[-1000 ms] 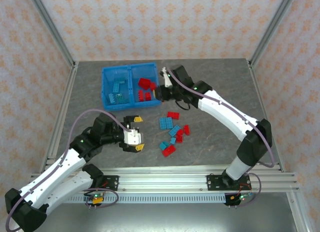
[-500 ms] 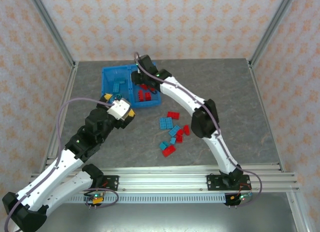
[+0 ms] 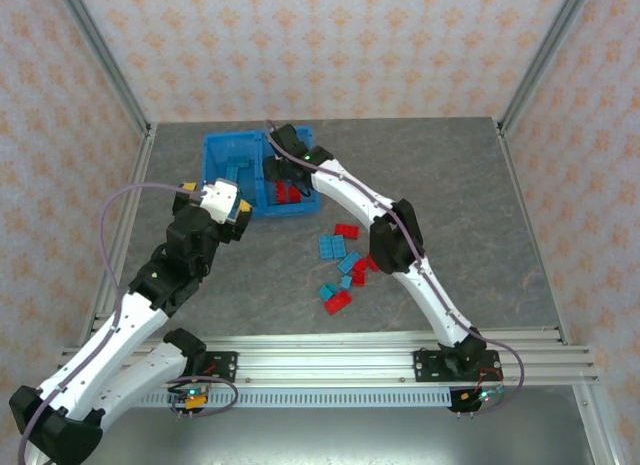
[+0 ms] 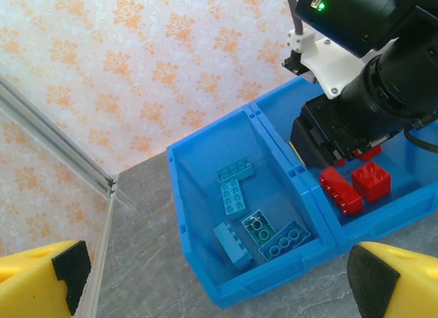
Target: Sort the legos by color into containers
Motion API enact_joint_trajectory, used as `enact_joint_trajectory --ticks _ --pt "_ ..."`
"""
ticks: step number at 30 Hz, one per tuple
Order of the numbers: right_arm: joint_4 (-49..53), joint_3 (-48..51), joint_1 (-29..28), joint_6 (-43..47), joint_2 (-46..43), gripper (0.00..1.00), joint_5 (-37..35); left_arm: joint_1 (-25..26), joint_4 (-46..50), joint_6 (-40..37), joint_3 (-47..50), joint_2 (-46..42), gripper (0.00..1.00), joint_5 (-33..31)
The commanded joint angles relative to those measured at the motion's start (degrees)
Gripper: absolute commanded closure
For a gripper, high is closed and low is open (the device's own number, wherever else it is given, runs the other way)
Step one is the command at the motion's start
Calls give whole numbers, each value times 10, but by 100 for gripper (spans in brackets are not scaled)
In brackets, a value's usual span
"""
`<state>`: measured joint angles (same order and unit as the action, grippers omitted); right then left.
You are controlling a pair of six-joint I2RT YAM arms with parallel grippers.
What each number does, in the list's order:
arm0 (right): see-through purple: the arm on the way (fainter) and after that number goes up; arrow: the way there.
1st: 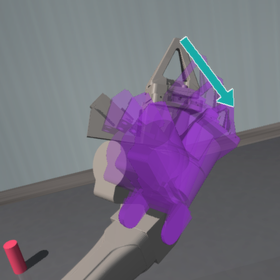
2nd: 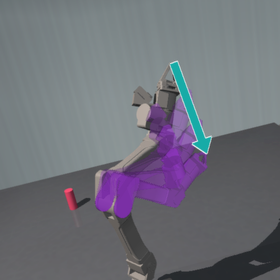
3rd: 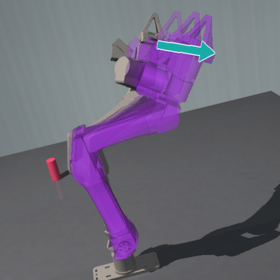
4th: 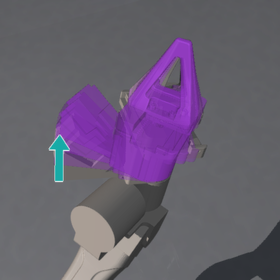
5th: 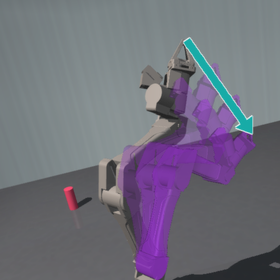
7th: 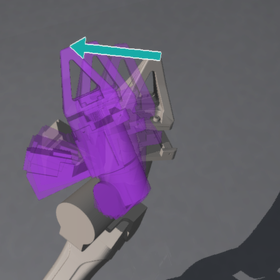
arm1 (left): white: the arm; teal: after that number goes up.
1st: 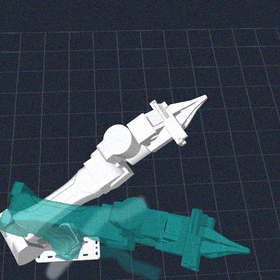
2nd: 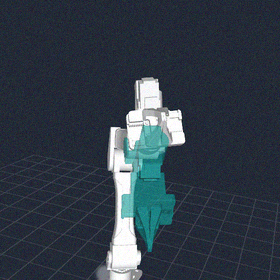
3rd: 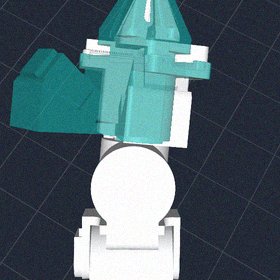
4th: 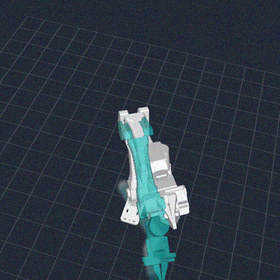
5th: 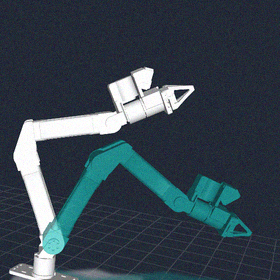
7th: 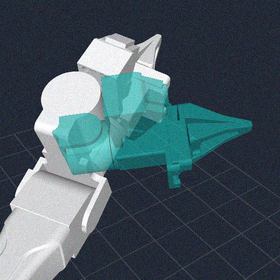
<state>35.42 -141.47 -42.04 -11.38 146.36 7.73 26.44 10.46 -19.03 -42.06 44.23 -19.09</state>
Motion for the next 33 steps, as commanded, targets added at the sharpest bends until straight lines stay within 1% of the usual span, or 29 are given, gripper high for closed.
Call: enact_joint_trajectory --ticks 1,5,8,10,13,16,18,19,20,22,24,25,26,27,28,31,33 --pt "3 -12 -1 0 -57 54 0 -11 1 35 -17 7 0 -35" --pt "-15 44 2 6 -117 54 -7 -27 14 56 -28 27 0 -44" --pt "-36 116 2 14 -191 54 -2 -40 25 82 -38 43 0 -46" --pt "-64 193 2 21 -257 53 8 -50 39 105 -50 57 0 -47" --pt "-122 343 3 37 -380 51 22 -68 64 129 -68 76 0 -38" --pt "-177 514 5 58 -525 43 35 -102 69 169 -75 80 0 -4" --pt "-190 619 10 71 -624 35 32 -111 93 204 -98 80 0 14" --pt "-185 656 12 72 -661 31 28 -111 111 228 -113 81 0 23" --pt "-173 691 17 72 -700 25 21 -111 136 265 -131 83 0 33" --pt "-139 738 28 65 -757 16 23 -112 181 363 -158 92 0 48" --pt "-96 768 38 59 -801 9 39 -111 221 485 -173 112 1 77" --pt "-79 777 40 57 -814 7 48 -111 240 544 -178 126 2 95" --pt "-64 786 42 53 -826 5 54 -109 253 592 -178 145 4 128" --pt "-54 796 42 46 -836 1 58 -100 250 624 -172 164 5 162" --pt "-51 803 43 41 -841 0 59 -84 239 645 -163 180 5 179" --pt "-43 812 46 39 -843 1 54 15 216 686 -151 242 6 170" --pt "-40 806 49 41 -833 1 51 72 219 703 -156 298 6 193"
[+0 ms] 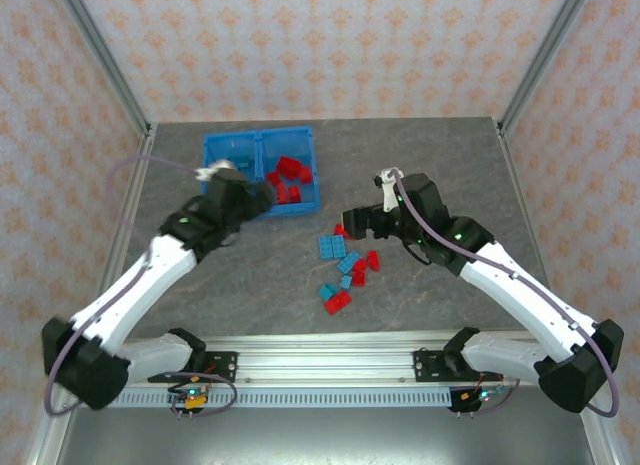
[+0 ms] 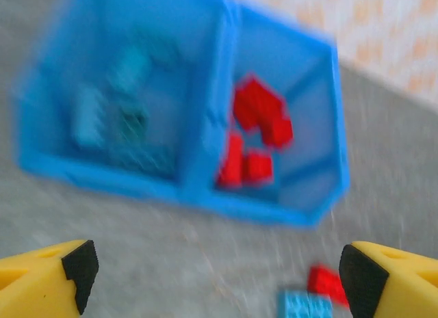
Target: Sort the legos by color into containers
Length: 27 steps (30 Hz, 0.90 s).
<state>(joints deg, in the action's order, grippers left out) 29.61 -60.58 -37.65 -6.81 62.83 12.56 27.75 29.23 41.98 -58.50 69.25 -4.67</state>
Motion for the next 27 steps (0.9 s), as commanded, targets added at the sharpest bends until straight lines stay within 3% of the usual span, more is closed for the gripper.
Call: enact_joint_trajectory --ticks 1,6,11,16,23,27 --pt "18 -6 6 -4 7 1 3 81 34 95 6 72 6 66" --pt "11 -16 9 -4 36 1 8 193 36 79 6 165 9 101" --pt "16 -30 11 5 71 1 13 241 34 41 3 237 16 126" --pt "21 -40 13 9 90 1 12 256 39 -2 -18 293 26 150" --pt "18 -34 15 6 94 1 4 256 27 -45 -28 328 29 200" --pt "22 -36 16 5 95 1 -1 257 36 -49 -35 345 40 189"
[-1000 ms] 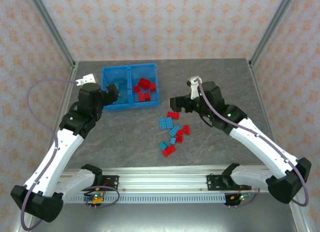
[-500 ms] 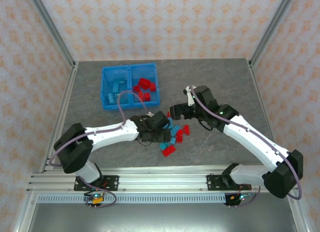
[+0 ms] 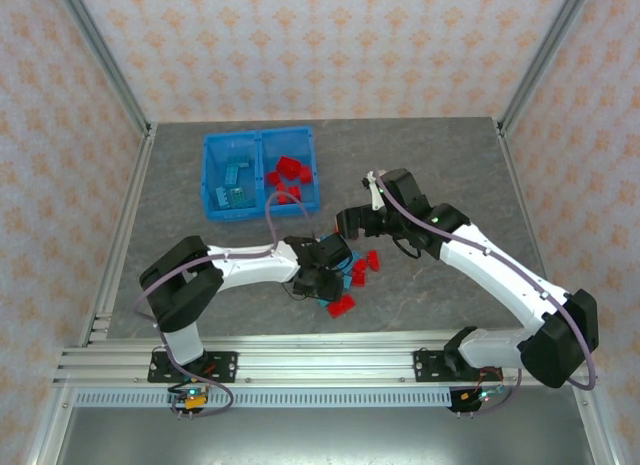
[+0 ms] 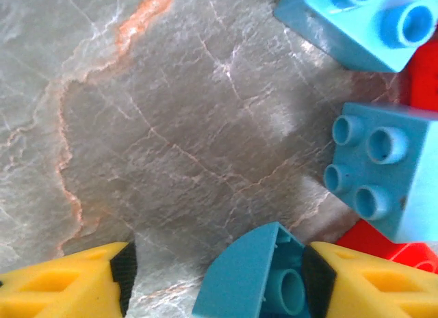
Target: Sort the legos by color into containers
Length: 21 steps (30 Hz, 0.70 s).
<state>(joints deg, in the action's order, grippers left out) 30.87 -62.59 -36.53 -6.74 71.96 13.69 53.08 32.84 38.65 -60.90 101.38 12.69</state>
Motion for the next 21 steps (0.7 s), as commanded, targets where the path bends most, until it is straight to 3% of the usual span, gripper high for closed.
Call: enact_joint_trajectory --ticks 1,12,21 --pt "10 -18 5 5 4 1 -15 3 -3 -15 -10 26 40 21" --pt "20 -22 6 10 8 1 -8 10 -19 -76 3 -10 39 48" --pt "18 -21 7 6 12 1 -15 19 -4 -40 14 34 52 51"
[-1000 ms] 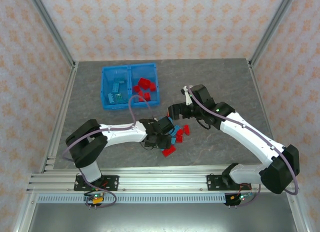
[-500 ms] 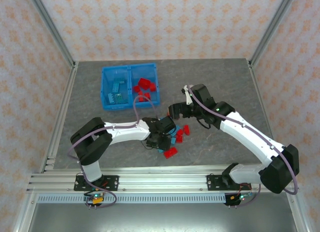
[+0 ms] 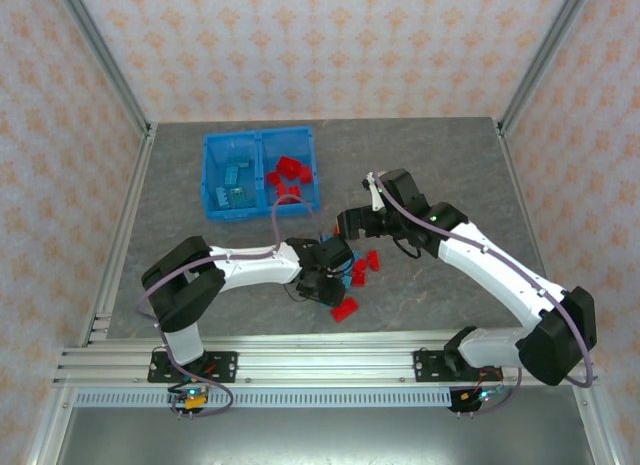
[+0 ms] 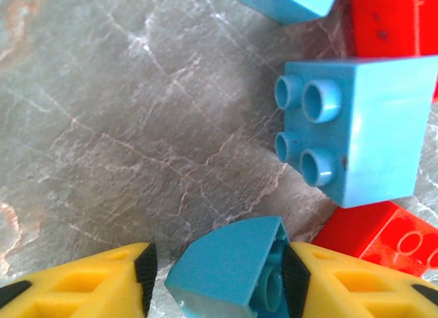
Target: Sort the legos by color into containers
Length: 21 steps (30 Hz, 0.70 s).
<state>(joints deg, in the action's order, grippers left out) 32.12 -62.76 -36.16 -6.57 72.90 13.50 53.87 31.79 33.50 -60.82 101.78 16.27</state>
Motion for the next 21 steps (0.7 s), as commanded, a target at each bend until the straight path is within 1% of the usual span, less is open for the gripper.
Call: enact_joint_trajectory --ticks 1,5,8,12,14,17,21 --pt "5 -20 3 3 4 1 -14 11 13 12 12 32 54 4" --pt "10 -27 3 1 7 1 -13 11 22 23 10 33 61 -14" --pt "18 -31 3 2 3 0 -4 11 15 33 13 19 62 -30" --pt "42 -26 3 10 -10 1 45 -6 27 34 16 -22 63 -88" --pt "61 -22 3 14 -19 1 74 -31 40 25 19 -54 63 -126" --pt "90 -16 3 24 -33 0 97 -79 58 -5 18 -106 63 -182" --pt "104 -12 3 27 -43 0 120 -153 54 -52 8 -166 63 -221"
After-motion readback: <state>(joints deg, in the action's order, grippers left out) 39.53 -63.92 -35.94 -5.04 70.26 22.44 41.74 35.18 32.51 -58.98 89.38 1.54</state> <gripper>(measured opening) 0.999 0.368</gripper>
